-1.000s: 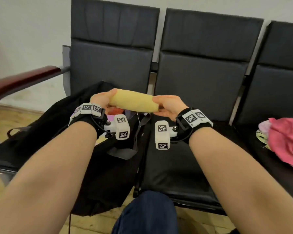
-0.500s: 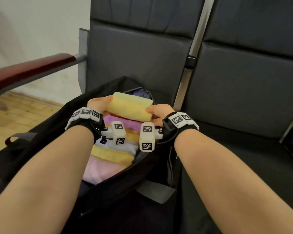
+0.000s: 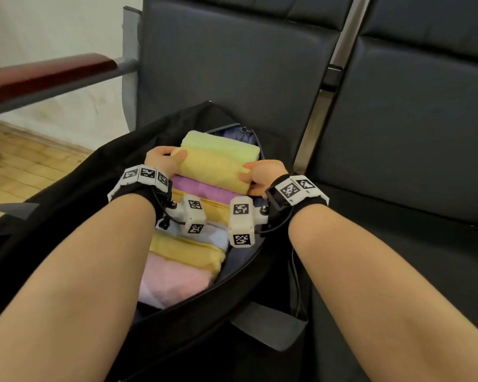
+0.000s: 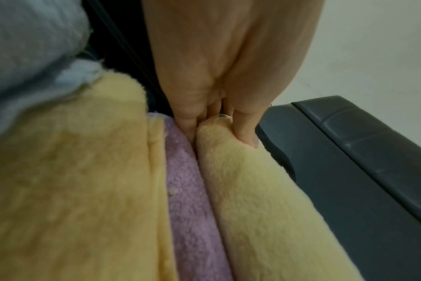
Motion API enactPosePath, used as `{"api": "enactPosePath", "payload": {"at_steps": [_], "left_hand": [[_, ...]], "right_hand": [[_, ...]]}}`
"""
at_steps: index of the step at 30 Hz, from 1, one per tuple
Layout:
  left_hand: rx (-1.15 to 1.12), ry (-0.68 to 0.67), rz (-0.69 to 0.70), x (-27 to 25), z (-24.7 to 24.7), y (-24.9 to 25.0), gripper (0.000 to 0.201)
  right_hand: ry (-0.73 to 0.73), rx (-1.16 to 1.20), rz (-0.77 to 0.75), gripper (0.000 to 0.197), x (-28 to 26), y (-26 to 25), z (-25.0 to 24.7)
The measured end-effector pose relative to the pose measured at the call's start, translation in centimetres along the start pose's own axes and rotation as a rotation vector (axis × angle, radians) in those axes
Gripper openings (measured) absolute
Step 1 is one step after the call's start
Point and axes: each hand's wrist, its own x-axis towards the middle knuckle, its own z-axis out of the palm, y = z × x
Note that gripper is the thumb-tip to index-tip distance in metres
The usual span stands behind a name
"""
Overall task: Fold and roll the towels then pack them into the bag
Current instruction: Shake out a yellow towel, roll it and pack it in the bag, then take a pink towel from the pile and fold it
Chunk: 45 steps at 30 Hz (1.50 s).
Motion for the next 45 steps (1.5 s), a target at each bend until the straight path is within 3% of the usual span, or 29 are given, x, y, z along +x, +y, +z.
{"api": "enactPosePath", "payload": {"at_steps": [10,15,21,27,31,40,45], "left_hand": [[0.245,0.046,0.03,0.5,0.0,0.3,0.034],[0.408,0.076,0.035,-0.4,-0.5,2.1,0.048],[0.589,-0.076,0.168,-4.4,-0.6,6.6,0.051],[0.664,-0.302,0.27,-12.3,2.5,12.0,0.04],[0.628,-0.404,0.365,-19.6,6.5,15.3,0.018],[0.669,-0.637,0.517,-35.7,16.5,18.8,0.026],[0.68,-0.711,0.622,-42.5,21.1,20.2,0.027]], "right_hand": [[-0.004,-0.079,0.014,0.039,-1.1,-0.7,0.3],[-0.009,-0.175,0.039,0.044,-3.5,-2.8,-0.5],[0.071,-0.309,-0.06,0.043,-9.3,-6.3,-3.5],[0.131,-0.336,-0.095,0.045,-17.3,-7.1,-9.3],[0.233,-0.356,-0.103,0.043,-23.3,-5.7,-14.4],[0.471,-0.672,-0.091,0.036,-38.2,-0.2,-28.1],[0.538,-0.821,-0.027,0.032,-43.6,3.5,-34.5]]}}
